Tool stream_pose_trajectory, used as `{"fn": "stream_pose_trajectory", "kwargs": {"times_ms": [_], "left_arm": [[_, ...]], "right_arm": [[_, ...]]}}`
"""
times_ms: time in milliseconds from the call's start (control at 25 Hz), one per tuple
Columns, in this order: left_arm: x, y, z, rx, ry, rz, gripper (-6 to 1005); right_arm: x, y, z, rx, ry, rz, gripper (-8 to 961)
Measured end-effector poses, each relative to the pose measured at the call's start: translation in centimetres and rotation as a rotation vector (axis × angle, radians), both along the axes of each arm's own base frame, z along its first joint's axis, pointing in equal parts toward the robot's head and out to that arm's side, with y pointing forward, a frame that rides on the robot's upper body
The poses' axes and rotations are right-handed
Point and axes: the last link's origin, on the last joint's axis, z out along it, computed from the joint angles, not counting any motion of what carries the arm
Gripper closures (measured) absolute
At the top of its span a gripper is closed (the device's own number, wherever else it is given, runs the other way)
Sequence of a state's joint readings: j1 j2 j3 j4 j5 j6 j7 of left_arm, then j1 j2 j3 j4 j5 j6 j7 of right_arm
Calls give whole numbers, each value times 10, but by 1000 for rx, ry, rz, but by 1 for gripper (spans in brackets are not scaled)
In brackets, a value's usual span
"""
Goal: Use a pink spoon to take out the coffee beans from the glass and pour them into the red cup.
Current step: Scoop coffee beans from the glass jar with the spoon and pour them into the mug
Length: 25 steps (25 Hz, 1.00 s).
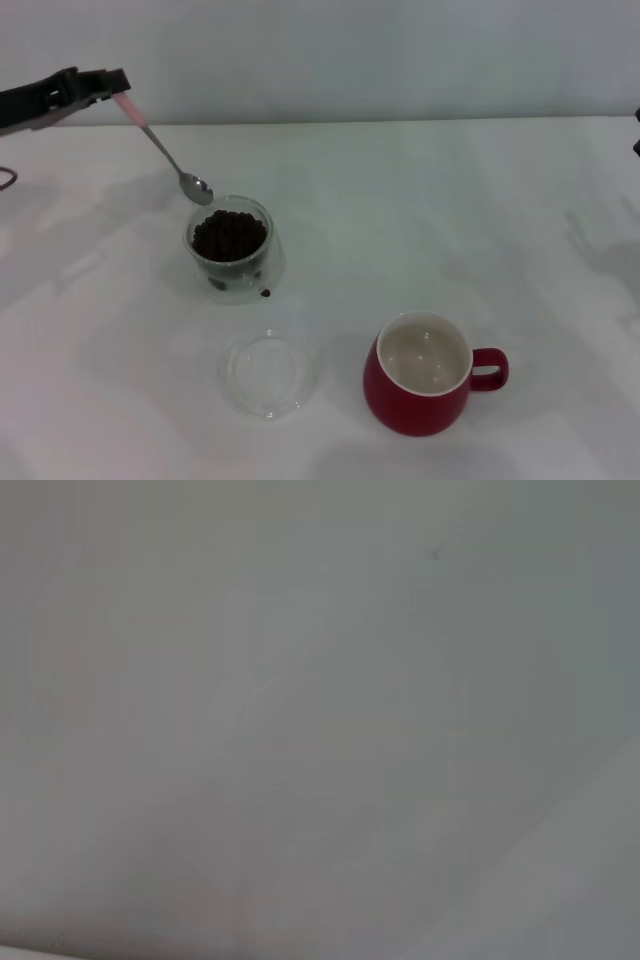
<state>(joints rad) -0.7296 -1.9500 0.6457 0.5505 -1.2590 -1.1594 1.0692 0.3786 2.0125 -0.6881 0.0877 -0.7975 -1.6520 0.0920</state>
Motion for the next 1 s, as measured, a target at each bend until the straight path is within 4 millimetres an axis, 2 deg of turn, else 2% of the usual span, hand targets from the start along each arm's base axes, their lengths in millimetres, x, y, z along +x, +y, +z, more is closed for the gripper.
{"fn": "stream_pose_trajectory", "kwargs": {"times_ms": [360, 640, 1000], "left_arm": [[17, 12, -10, -41, 105, -48, 863], [15, 6, -27, -80, 156, -57, 863], [0, 0, -28, -60, 148, -16, 863]], "right_arm": [[1, -7, -8, -20, 33, -19, 118], [3, -9, -10, -22, 42, -33, 118], [2, -6, -10, -28, 37, -29, 118]]}}
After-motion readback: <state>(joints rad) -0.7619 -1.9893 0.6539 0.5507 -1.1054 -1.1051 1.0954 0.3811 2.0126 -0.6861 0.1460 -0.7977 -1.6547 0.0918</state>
